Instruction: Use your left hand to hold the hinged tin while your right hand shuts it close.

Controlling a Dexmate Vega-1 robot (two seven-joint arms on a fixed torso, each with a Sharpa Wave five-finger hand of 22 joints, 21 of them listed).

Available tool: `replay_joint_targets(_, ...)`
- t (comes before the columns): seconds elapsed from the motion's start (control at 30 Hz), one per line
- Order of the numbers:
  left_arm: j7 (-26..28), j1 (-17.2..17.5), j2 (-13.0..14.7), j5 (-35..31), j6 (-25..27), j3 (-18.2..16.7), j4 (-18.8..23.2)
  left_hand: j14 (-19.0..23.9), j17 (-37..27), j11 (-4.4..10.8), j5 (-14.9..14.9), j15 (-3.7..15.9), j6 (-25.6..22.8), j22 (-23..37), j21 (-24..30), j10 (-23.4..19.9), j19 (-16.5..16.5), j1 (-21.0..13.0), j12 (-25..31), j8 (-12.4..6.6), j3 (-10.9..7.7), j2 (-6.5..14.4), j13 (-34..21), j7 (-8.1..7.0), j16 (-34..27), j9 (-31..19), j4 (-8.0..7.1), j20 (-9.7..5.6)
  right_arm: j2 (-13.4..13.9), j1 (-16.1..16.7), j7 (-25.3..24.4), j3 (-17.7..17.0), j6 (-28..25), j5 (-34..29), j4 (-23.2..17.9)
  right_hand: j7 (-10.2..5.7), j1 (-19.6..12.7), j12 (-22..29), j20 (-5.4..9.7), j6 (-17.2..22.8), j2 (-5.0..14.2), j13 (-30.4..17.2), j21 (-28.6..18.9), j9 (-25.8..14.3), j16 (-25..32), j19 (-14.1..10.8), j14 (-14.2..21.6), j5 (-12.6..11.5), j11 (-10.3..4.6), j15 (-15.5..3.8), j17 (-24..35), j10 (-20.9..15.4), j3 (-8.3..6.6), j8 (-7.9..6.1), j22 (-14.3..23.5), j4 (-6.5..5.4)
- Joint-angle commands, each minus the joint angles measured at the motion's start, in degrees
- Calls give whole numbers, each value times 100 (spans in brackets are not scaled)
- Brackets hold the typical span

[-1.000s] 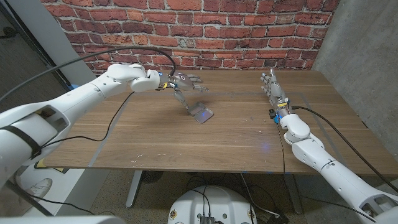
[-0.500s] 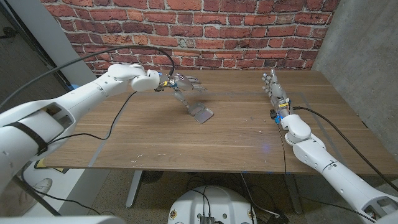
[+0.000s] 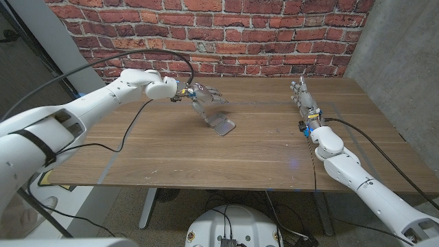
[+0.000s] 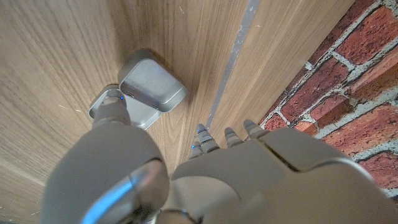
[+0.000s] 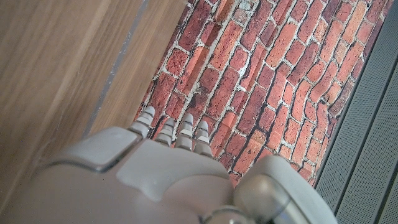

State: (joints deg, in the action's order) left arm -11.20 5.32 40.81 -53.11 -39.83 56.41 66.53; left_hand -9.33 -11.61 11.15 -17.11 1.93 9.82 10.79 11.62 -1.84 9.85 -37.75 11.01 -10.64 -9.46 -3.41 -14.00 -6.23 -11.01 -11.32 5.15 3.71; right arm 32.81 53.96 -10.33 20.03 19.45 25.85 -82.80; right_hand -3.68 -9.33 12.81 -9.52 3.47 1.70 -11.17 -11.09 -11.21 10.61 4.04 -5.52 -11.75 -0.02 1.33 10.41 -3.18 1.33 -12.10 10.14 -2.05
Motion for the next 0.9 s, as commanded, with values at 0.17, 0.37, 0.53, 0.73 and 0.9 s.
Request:
replay_joint_targets(0.17,452,-147,61,-555,18,220,-67,-976,-29,73,28,2,2878,23,0,36,365,102,40,-23,130,-159,-36,41,-11,-27,-24,45,15,19,-121,-10,-148,-41,-112,-10,-16,-8,-36,3,25,-19,10,-8,3,40,-59,7,5,-12,16,54,9,25,17,39)
replay_joint_targets(0.37,539,-171,50,-625,66,275,-138,-978,-30,90,28,8,2870,23,5,20,363,139,61,-30,169,-200,-42,34,-18,-28,-34,43,14,0,-129,5,-188,-56,-131,-14,-16,-8,-38,-3,27,-19,12,-8,0,47,-71,8,11,-1,16,57,11,29,17,40)
replay_joint_targets(0.53,707,-225,-3,-712,3,371,-246,-990,-29,95,27,5,2857,24,9,39,360,155,62,-37,192,-221,-44,11,-18,-28,-37,40,4,-31,-139,18,-203,-78,-133,-17,-16,-9,-44,-147,28,-18,10,-8,2,52,-74,10,2,-1,17,69,15,84,18,43)
replay_joint_targets(0.73,920,-223,-22,-817,77,446,-285,-1003,-28,101,19,-20,2790,24,16,16,355,162,87,-68,217,-238,-48,-27,-22,-27,-38,36,4,-46,-126,25,-176,-98,-121,-41,-17,-13,-48,-173,31,-18,10,-8,2,55,-78,10,4,1,17,82,15,92,18,44)
replay_joint_targets(0.9,1013,-266,-90,-894,82,549,-352,-973,-25,106,8,-22,2708,24,36,-29,315,152,115,-104,228,-238,-52,-49,-40,-27,-35,14,-10,-76,-108,42,-186,-98,-109,-45,-17,-13,-48,-162,34,-18,9,-8,3,56,-77,10,1,10,17,85,15,85,18,45)
